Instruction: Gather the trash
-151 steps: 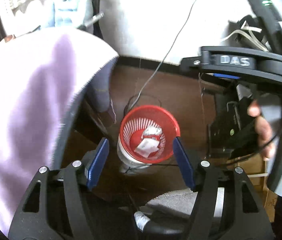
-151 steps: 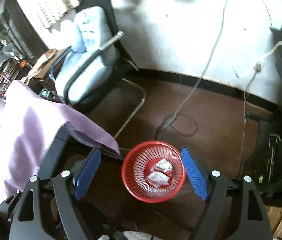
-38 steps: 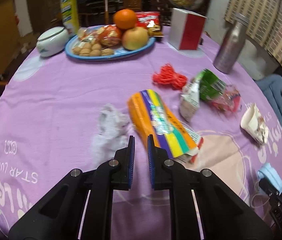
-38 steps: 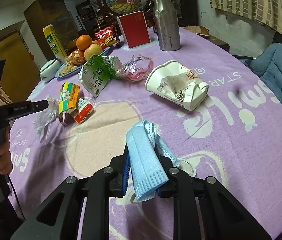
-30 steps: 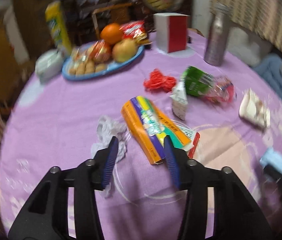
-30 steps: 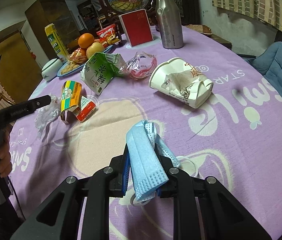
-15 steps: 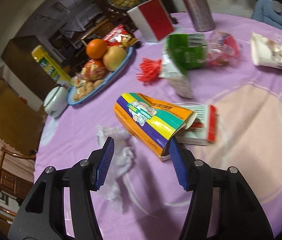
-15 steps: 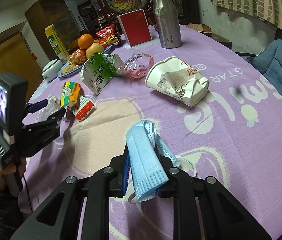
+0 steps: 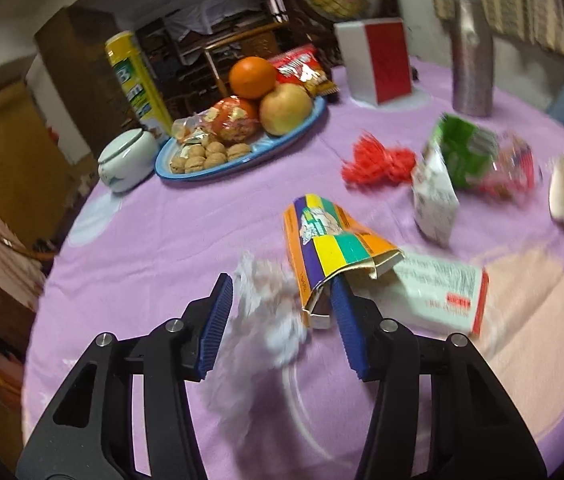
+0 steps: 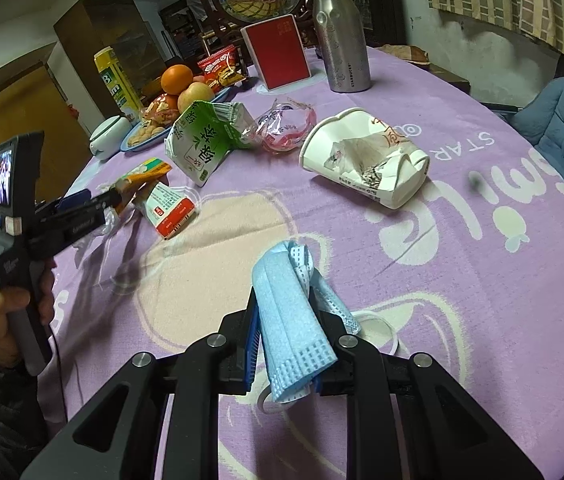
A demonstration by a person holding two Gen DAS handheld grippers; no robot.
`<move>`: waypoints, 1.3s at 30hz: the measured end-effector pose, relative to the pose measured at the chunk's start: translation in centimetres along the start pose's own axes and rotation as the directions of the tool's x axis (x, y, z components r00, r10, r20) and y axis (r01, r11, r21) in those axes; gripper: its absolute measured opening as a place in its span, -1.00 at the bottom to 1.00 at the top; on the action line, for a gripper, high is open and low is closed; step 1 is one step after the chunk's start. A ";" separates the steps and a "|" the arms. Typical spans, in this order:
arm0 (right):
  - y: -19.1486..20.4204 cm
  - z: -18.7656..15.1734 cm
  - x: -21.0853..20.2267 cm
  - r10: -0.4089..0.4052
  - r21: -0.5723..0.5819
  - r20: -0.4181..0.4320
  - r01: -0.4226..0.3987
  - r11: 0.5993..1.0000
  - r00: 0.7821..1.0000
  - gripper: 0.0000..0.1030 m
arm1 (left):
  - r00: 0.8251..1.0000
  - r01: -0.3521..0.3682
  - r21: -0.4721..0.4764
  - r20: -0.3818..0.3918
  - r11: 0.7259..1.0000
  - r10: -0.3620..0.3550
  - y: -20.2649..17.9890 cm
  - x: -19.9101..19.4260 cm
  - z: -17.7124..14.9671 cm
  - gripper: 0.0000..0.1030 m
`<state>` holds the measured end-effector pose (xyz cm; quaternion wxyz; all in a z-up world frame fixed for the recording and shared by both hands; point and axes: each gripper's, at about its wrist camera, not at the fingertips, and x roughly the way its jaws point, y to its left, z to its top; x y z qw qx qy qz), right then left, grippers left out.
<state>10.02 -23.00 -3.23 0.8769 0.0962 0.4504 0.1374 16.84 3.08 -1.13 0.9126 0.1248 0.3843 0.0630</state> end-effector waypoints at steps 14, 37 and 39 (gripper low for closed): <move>-0.1 -0.1 -0.5 -0.001 0.010 0.010 0.001 1.000 1.000 -0.60 | 0.996 0.030 -0.104 0.083 0.994 -0.022 0.8 -0.1 0.7 -0.86; -1.1 -1.8 -4.1 -0.071 0.035 0.069 0.068 0.997 0.995 -0.60 | 0.771 0.595 -0.025 0.299 0.803 -0.562 -2.1 -12.6 1.6 -0.87; -1.4 -2.1 -4.7 -0.082 0.044 0.076 0.079 0.996 0.994 -0.60 | 0.747 0.629 -0.008 0.283 0.778 -0.601 -2.8 -12.8 1.4 -0.87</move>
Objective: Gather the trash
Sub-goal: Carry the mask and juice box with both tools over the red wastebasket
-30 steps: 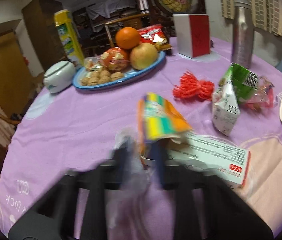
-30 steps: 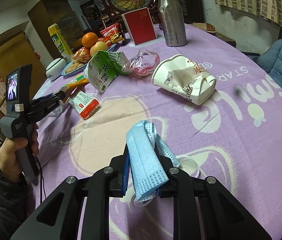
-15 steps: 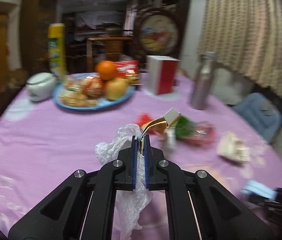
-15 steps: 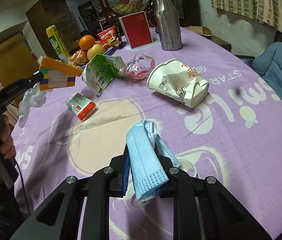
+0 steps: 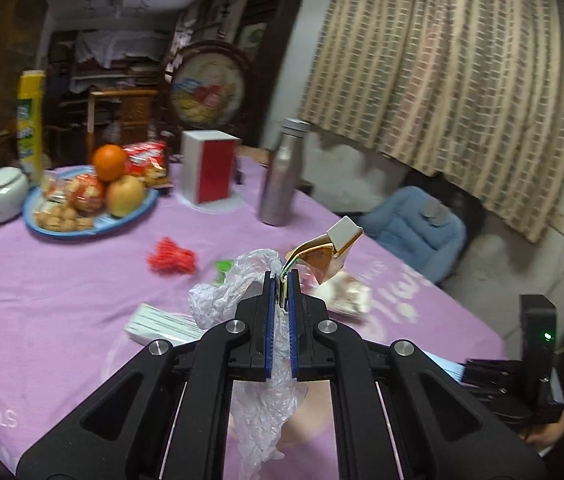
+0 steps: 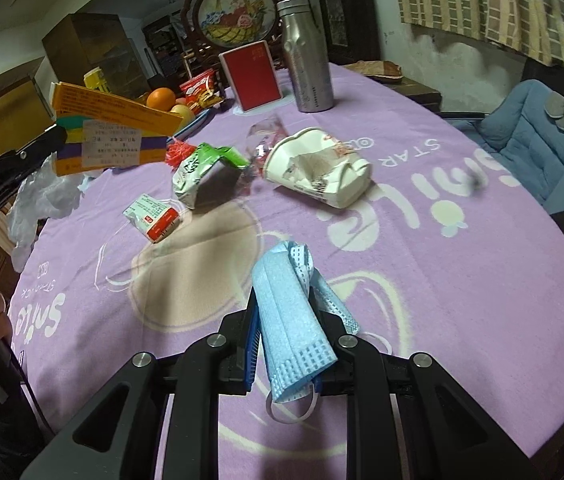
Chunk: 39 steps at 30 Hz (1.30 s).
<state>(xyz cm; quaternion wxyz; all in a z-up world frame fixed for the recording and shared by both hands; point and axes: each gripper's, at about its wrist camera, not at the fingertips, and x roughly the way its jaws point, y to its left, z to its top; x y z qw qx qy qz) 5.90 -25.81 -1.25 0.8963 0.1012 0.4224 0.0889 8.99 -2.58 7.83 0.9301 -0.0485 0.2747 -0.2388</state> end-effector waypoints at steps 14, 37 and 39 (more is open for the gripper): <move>-0.6 -0.6 0.0 0.005 0.017 -0.009 -0.005 1.000 1.000 -0.60 | 0.936 0.052 0.291 -0.347 0.955 0.055 -5.5 8.0 -6.6 -0.05; -0.9 -0.9 0.4 0.014 0.027 -0.022 -0.014 1.000 1.000 -0.60 | 0.967 0.029 0.392 -0.244 0.919 0.073 -6.7 7.9 -7.3 -0.76; -1.0 -0.9 0.2 0.010 0.029 -0.020 -0.010 1.000 1.000 -0.60 | 0.969 0.033 0.367 -0.241 0.930 0.061 -6.3 7.8 -6.9 -0.77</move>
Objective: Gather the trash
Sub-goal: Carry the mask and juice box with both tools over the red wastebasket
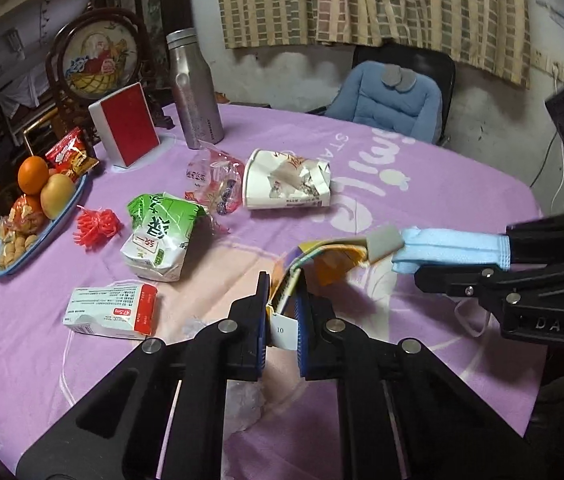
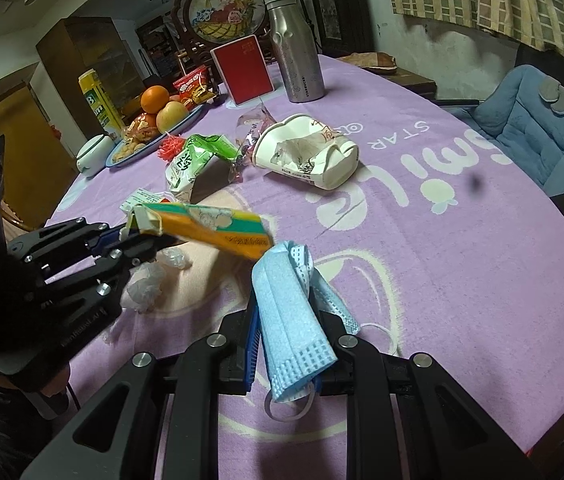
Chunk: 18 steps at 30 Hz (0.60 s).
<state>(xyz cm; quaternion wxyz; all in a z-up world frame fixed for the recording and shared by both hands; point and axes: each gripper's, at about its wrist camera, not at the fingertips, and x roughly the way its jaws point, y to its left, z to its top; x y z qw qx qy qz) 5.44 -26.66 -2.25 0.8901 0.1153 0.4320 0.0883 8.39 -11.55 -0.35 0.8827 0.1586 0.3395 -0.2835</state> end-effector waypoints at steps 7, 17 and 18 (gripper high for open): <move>-0.4 0.2 -1.2 -0.026 0.004 0.026 0.026 1.000 0.999 -0.60 | 0.999 0.049 -0.128 0.028 0.991 -0.046 1.8 -1.1 0.6 -0.86; -3.8 -1.2 -6.8 -0.126 0.028 0.090 0.124 0.992 0.988 -0.60 | 0.996 0.077 -0.079 0.058 0.994 -0.073 -2.4 -3.4 1.8 -0.87; -4.5 -1.4 -7.3 -0.136 0.038 0.096 0.133 0.990 0.986 -0.60 | 0.995 0.083 -0.064 0.055 0.994 -0.080 -3.5 -3.6 2.0 -0.87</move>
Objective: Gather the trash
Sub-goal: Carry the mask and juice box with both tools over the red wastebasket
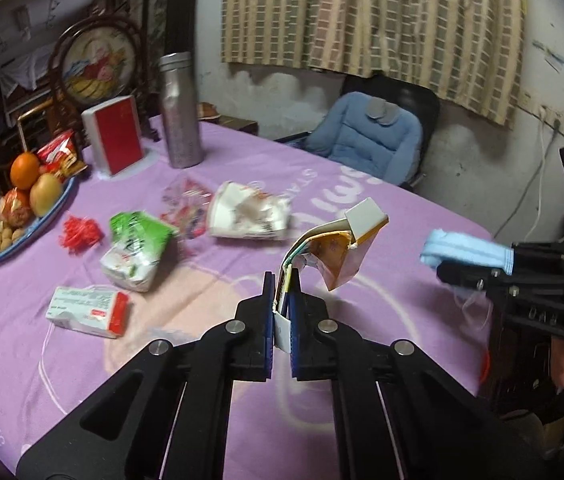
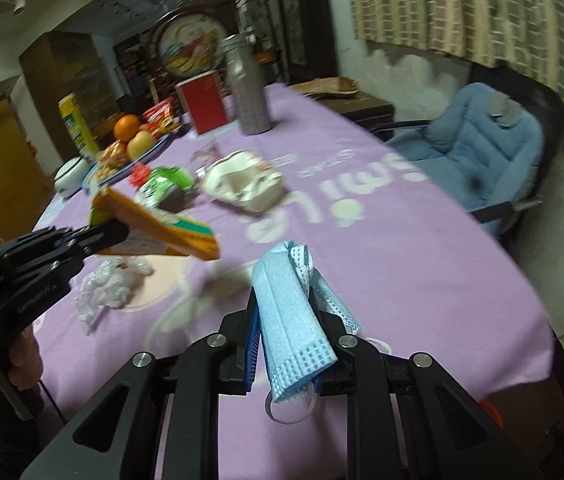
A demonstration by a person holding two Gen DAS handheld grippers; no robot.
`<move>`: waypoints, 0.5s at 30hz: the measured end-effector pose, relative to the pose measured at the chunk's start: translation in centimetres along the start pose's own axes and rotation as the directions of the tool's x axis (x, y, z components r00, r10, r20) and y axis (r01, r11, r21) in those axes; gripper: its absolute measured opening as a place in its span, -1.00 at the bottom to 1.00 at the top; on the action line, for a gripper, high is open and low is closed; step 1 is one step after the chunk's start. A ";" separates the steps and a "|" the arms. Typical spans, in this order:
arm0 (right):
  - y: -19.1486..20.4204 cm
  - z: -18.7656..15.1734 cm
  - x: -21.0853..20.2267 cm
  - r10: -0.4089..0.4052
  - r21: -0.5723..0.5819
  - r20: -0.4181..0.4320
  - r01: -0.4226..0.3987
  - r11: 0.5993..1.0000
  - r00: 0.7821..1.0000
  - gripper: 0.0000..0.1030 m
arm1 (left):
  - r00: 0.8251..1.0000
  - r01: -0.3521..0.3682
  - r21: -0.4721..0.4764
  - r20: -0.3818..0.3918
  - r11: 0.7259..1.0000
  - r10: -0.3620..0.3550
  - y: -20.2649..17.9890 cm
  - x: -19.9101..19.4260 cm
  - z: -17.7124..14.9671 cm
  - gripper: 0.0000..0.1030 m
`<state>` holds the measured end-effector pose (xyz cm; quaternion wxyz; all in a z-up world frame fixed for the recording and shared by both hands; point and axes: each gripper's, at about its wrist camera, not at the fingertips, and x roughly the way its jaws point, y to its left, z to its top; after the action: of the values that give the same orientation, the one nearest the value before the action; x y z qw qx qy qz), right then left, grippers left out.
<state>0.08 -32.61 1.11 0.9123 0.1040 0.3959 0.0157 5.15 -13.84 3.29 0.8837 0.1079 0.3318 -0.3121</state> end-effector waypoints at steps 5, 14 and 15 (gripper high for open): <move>-5.0 -2.0 -3.1 -0.068 0.068 0.023 0.066 0.995 0.997 -0.60 | 0.996 0.083 0.062 -0.029 0.995 -0.081 -5.1 -0.1 0.6 -0.87; -14.1 -8.7 -6.8 -0.198 0.186 -0.049 0.203 0.961 0.979 -0.61 | 0.951 0.292 0.217 -0.167 0.932 -0.260 -18.6 2.5 0.5 -0.84; -15.0 -9.5 -6.9 -0.204 0.198 -0.063 0.212 0.957 0.977 -0.61 | 0.949 0.304 0.242 -0.168 0.921 -0.269 -19.8 2.5 0.4 -0.84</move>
<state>-12.33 -46.40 -3.30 0.8848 0.1544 0.4232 -0.1188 -5.54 -30.73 2.22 0.7823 0.1954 0.3567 -0.4718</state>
